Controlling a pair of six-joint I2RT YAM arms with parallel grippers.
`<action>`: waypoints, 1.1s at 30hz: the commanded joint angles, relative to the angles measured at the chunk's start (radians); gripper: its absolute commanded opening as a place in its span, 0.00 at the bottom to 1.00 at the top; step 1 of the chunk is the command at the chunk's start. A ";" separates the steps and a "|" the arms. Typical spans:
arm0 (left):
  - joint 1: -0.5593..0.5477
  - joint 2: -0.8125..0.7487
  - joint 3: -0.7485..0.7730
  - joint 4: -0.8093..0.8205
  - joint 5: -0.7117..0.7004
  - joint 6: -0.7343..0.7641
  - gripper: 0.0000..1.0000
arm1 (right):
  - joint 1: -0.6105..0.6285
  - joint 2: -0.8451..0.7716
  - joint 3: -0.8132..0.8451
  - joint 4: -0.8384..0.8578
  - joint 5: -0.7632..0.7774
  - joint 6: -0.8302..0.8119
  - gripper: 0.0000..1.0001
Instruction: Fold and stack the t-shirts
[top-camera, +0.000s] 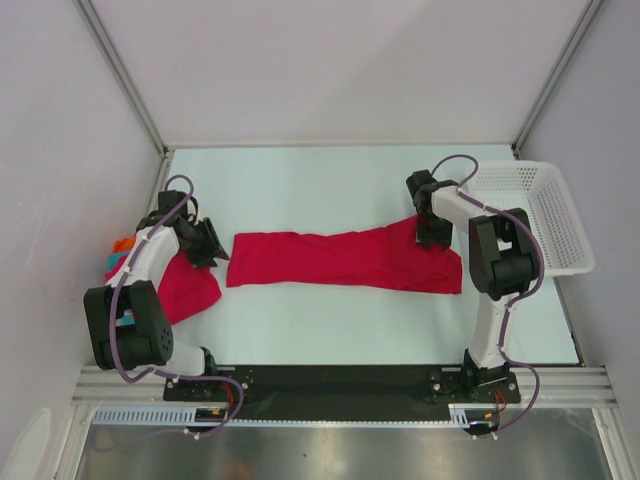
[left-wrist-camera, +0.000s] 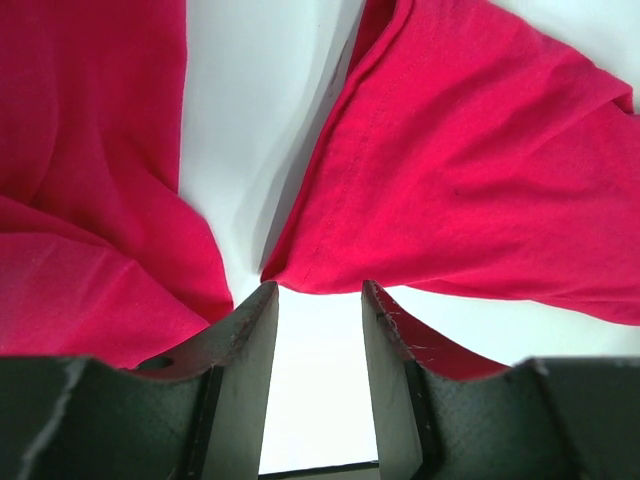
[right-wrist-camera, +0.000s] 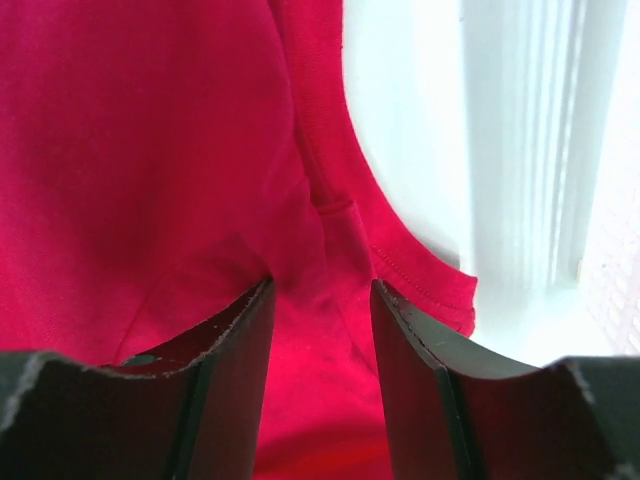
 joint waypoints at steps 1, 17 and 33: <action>0.009 0.011 0.059 0.019 0.025 -0.005 0.45 | -0.006 0.057 -0.005 0.029 -0.012 -0.002 0.49; 0.010 0.080 0.090 0.043 0.096 -0.019 0.45 | -0.104 0.270 0.269 -0.049 -0.014 -0.017 0.01; 0.009 0.106 0.076 0.063 0.128 -0.031 0.45 | -0.162 0.690 1.036 -0.274 0.097 -0.088 0.03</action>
